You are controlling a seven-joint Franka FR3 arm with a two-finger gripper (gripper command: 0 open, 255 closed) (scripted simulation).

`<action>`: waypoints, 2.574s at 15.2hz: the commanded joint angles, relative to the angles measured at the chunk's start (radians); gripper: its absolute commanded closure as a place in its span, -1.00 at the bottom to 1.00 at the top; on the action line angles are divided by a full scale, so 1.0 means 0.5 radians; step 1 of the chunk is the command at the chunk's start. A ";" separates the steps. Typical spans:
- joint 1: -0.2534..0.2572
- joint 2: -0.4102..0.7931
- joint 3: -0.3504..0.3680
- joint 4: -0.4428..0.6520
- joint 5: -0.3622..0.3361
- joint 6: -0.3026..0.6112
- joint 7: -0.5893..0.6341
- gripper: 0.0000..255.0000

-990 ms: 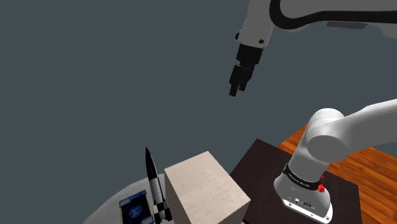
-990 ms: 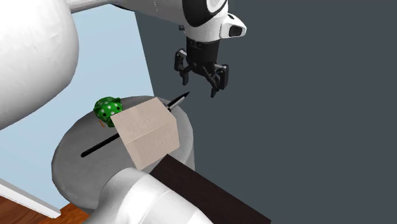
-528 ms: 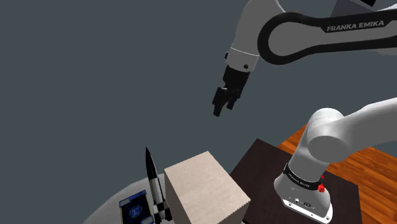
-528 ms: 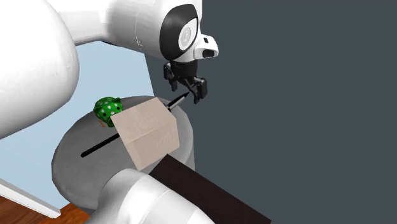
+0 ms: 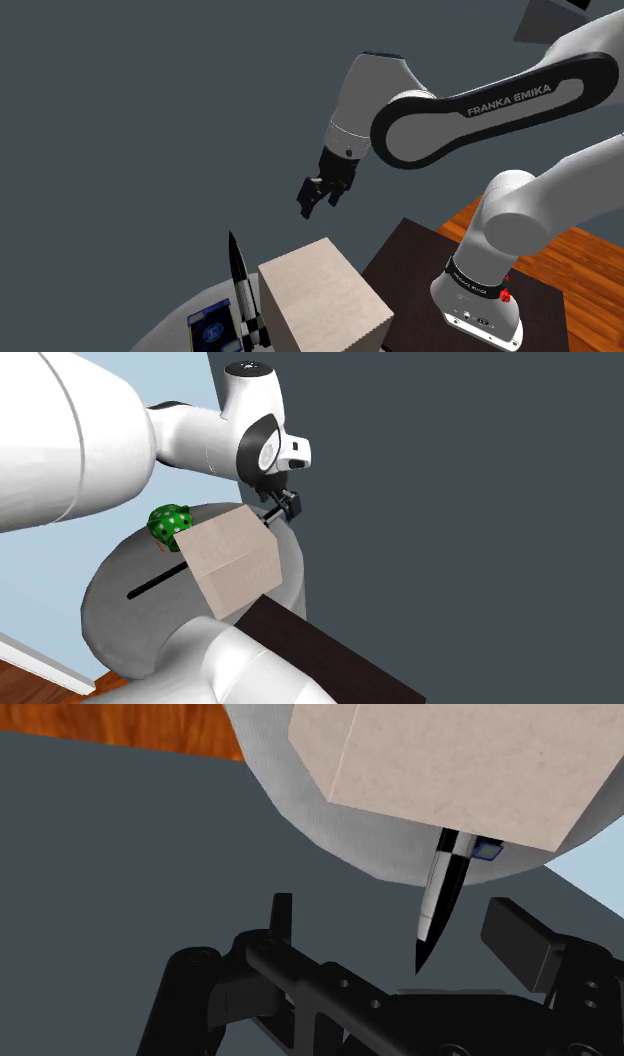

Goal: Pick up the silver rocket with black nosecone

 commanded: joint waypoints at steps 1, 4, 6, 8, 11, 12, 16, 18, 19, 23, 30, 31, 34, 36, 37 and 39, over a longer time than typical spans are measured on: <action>-0.036 0.126 0.121 -0.007 0.018 0.191 0.102 -1.00; -0.145 0.360 0.344 0.037 -0.027 0.463 0.303 -1.00; -0.267 0.530 0.521 0.083 -0.123 0.639 0.476 -1.00; -0.456 0.712 0.743 0.141 -0.303 0.805 0.704 -1.00; -1.006 1.041 1.276 0.256 -0.928 1.009 1.296 -1.00; -1.405 1.282 1.622 0.328 -1.553 1.010 1.795 -1.00; -0.475 1.861 0.685 0.680 -2.708 0.832 2.780 -1.00; -0.293 2.015 0.529 0.819 -2.909 0.780 2.977 -1.00; -0.270 2.040 0.502 0.825 -2.954 0.786 3.012 -1.00; -0.183 2.137 0.396 0.854 -3.126 0.809 3.148 -1.00; -0.131 2.196 0.341 0.880 -3.218 0.816 3.225 1.00; -0.128 2.201 0.338 0.883 -3.222 0.815 3.228 1.00; -0.124 2.214 0.332 0.896 -3.227 0.812 3.226 1.00; -0.122 2.217 0.331 0.899 -3.229 0.811 3.226 1.00; -0.130 2.200 0.332 0.877 -3.232 0.823 3.233 1.00; -0.170 2.151 0.380 0.859 -3.149 0.813 3.167 1.00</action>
